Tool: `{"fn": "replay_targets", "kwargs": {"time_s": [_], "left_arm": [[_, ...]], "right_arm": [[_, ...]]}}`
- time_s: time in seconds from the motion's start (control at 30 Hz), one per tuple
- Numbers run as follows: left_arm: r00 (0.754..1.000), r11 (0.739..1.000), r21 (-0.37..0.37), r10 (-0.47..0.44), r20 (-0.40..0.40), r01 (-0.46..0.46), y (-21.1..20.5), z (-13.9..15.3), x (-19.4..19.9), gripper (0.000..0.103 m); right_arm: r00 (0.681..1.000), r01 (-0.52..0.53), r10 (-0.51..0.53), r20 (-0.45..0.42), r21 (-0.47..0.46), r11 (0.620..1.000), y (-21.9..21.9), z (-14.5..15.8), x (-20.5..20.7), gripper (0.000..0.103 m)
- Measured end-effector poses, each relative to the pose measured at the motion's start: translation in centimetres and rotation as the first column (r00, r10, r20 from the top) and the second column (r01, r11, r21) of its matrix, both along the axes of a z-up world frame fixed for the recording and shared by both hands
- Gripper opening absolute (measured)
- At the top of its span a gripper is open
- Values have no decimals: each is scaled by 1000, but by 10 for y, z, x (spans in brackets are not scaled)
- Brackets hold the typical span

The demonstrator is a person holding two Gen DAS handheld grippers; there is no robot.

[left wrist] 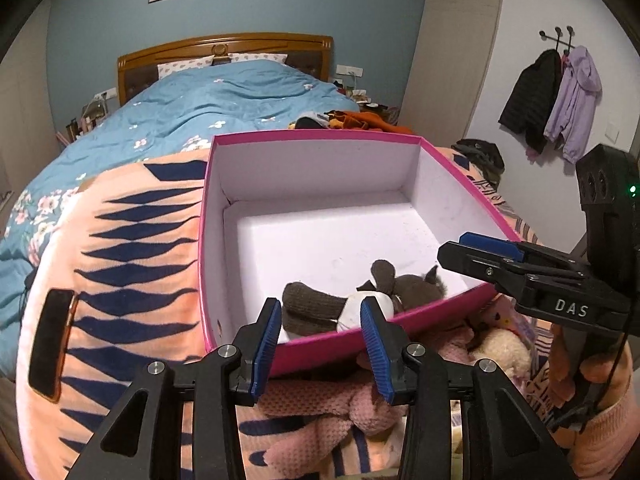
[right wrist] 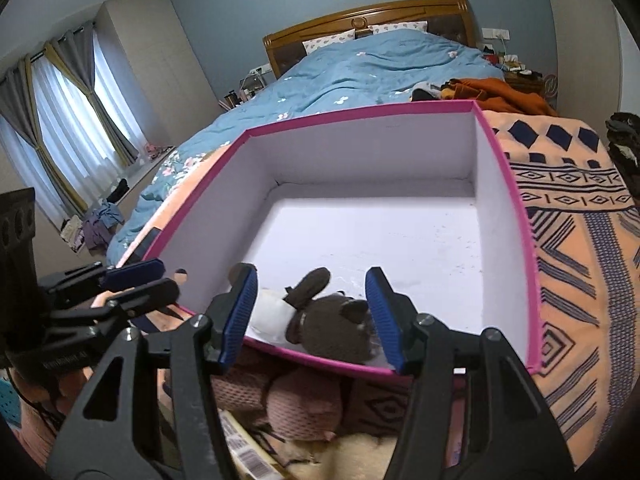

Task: Organize objects
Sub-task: 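Withdraw the right gripper and move it to the green turtle plush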

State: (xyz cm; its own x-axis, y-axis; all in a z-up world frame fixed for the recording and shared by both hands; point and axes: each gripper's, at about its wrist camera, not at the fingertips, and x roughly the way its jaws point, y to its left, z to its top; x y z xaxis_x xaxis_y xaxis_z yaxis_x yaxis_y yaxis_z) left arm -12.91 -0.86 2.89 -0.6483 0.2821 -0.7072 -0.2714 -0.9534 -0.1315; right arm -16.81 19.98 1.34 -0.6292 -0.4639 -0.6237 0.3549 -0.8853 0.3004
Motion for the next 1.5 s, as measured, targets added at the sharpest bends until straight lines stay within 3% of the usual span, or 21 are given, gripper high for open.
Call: {"fn": "replay_targets", "kwargs": {"time_s": [0.17, 0.43, 0.73, 1.03, 1.2, 1.5], "left_arm": [[1000, 998, -64, -12, -20, 11, 14, 0, 11, 48], [998, 998, -56, -10, -54, 7, 14, 2, 18, 50], [977, 999, -4, -33, -212, 33, 3, 19, 71, 73], [986, 996, -25, -86, -140, 84, 10, -8, 100, 73], [989, 991, -40, -128, -78, 125, 21, -30, 101, 73], [992, 991, -18, -130, -1, 130, 14, -54, 101, 68]], "right_arm": [[1000, -11, 11, -24, 2, 1000, 7, 5, 5, 60], [995, -44, 44, -85, 7, 999, 15, 18, 29, 63], [984, -148, 145, -106, -20, 989, 25, 12, 83, 68], [970, -244, 245, 9, -44, 969, 19, -33, 129, 68], [951, -284, 292, 103, -87, 955, 7, -62, 135, 68], [933, -298, 315, 175, -119, 947, -10, -86, 134, 68]]}}
